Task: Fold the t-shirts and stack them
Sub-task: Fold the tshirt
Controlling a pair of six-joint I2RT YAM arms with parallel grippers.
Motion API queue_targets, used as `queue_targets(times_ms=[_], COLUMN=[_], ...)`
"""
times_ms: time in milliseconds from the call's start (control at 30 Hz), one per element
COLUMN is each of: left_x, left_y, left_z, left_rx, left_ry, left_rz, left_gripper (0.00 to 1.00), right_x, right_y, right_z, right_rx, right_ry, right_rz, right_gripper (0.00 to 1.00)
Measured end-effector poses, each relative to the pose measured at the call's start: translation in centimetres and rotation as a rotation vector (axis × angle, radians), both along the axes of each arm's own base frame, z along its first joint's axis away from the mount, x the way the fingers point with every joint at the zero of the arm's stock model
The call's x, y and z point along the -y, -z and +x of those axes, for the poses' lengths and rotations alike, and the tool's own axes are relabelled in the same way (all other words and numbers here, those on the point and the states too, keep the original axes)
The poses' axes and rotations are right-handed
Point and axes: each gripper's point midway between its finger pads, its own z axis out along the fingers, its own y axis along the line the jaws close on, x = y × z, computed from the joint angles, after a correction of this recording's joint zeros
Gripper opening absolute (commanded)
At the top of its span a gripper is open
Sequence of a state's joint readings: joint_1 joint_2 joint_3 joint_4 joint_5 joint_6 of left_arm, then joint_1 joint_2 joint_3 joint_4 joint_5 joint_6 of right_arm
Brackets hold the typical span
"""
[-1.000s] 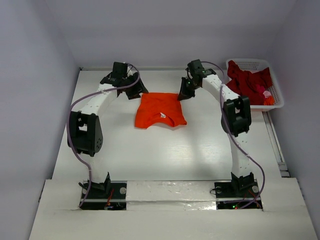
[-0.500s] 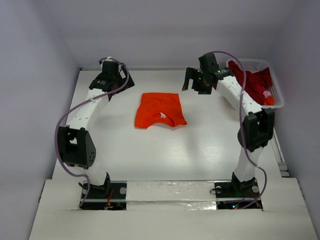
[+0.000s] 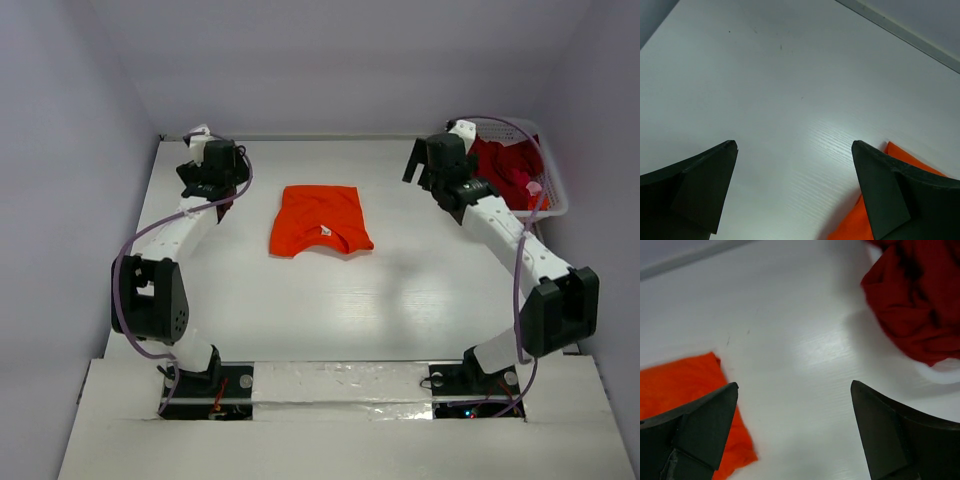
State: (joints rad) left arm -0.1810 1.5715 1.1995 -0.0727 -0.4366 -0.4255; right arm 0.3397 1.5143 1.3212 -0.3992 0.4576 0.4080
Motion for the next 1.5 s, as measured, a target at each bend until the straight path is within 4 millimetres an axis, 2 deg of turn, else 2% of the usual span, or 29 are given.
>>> queue_targets(times_ms=[167,267,367,533,633,733,967,1133,1200,1300,1367,1500], left_x=[-0.6,-1.4,-2.2,-3.0,-3.2,-3.0,-2.2,-1.9,-1.8,-1.7,-1.8,-2.2], left_y=[-0.8,-1.1,0.0,0.5,1.1,1.9,2.1,4.1,5.7,7.2,7.0,5.2], left_z=[0.8,0.4,-2.2,-4.5,-6.0,-7.2,-7.0,-6.1,-5.8,-5.7,-5.6,-5.0], left_rx=[0.044,0.093,0.094,0.144,0.182,0.217,0.302,0.314,0.277,0.233,0.242,0.311], left_ry=[0.01,0.008,0.032,0.05,0.073,0.108,0.168,0.187,0.199,0.222,0.22,0.2], left_rz=[0.046,0.094,0.157,0.208,0.232,0.245,0.258,0.276,0.283,0.298,0.311,0.336], left_gripper=[0.99,0.99,0.99,0.99,0.99,0.99,0.99,0.99,0.99,0.99,0.99,0.99], right_x=[2.8,4.2,5.2,6.0,6.8,8.1,11.5,12.2,11.9,11.3,11.0,10.5], right_y=[-4.8,-5.6,-4.8,-3.2,-3.1,-2.8,-0.8,3.1,3.3,1.6,1.2,1.8], right_z=[-0.2,-0.5,-0.6,-0.2,-0.2,-1.4,-5.5,-8.3,-8.2,-7.3,-6.5,-5.7], right_rx=[0.164,0.212,0.214,0.187,0.204,0.261,0.437,0.519,0.54,0.614,0.643,0.631], right_ry=[0.114,0.175,0.209,0.269,0.306,0.326,0.325,0.283,0.259,0.223,0.207,0.177], right_rz=[-0.036,-0.051,-0.064,-0.072,-0.099,-0.142,-0.172,-0.21,-0.221,-0.226,-0.232,-0.253], right_gripper=[1.0,1.0,1.0,1.0,1.0,1.0,1.0,1.0,1.0,1.0,1.0,1.0])
